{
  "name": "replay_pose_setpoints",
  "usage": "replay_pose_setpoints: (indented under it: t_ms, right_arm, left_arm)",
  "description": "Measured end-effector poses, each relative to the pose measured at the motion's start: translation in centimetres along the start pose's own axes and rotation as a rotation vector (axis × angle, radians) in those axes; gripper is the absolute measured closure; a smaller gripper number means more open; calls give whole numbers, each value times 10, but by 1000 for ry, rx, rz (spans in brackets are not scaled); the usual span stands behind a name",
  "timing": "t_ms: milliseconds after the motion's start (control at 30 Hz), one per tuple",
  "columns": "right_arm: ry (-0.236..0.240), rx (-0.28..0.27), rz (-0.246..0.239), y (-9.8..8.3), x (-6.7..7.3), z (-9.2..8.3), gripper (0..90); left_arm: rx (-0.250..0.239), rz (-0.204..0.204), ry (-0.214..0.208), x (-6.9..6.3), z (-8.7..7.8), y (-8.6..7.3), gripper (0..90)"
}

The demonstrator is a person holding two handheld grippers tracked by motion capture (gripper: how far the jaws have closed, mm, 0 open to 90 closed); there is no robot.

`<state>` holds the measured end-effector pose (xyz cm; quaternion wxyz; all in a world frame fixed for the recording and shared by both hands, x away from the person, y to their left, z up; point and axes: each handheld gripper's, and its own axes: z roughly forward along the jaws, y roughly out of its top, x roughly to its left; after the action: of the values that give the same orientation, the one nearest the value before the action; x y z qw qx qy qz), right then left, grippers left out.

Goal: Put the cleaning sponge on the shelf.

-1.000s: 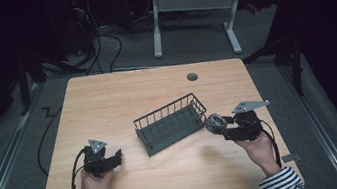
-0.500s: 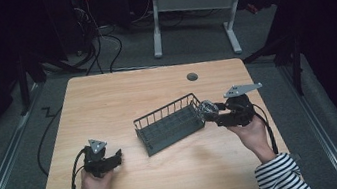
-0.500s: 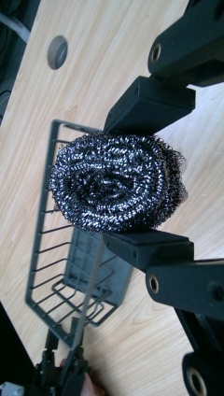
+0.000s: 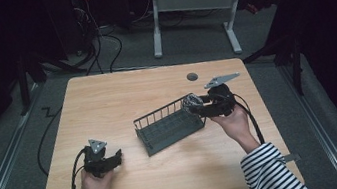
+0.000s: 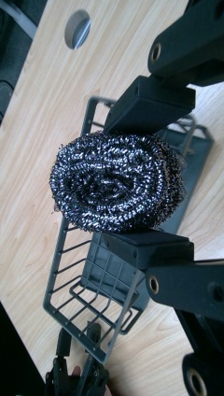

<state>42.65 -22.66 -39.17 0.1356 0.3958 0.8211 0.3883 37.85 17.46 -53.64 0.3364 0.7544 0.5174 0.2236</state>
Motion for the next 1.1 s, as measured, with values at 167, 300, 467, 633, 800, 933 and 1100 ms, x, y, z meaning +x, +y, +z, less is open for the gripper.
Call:
replay_pose_setpoints:
  t_ms: [167, 300, 467, 633, 800, 933, 1100]
  right_arm:
    - [5, 33, -13, 7, 3, 17, 441]
    - [-8, 56, -10, 10, 5, 27, 438]
    - [-4, 93, -5, 11, 6, 40, 434]
    - [-14, 139, -6, 9, 5, 55, 429]
    - [-13, 171, -1, 7, 3, 62, 419]
    - [-18, 180, -3, 6, 3, 66, 406]
    - [-9, 178, -5, 5, 3, 67, 372]
  left_arm:
    - [0, 0, 0, 0, 0, 0, 269]
    - [0, 0, 0, 0, 0, 0, 269]
    - [0, 0, 0, 0, 0, 0, 269]
    - [0, 0, 0, 0, 0, 0, 269]
    - [0, 0, 1, 0, 0, 0, 270]
    - [0, 0, 1, 0, 0, 0, 270]
    - [0, -1, 1, 0, 0, 0, 270]
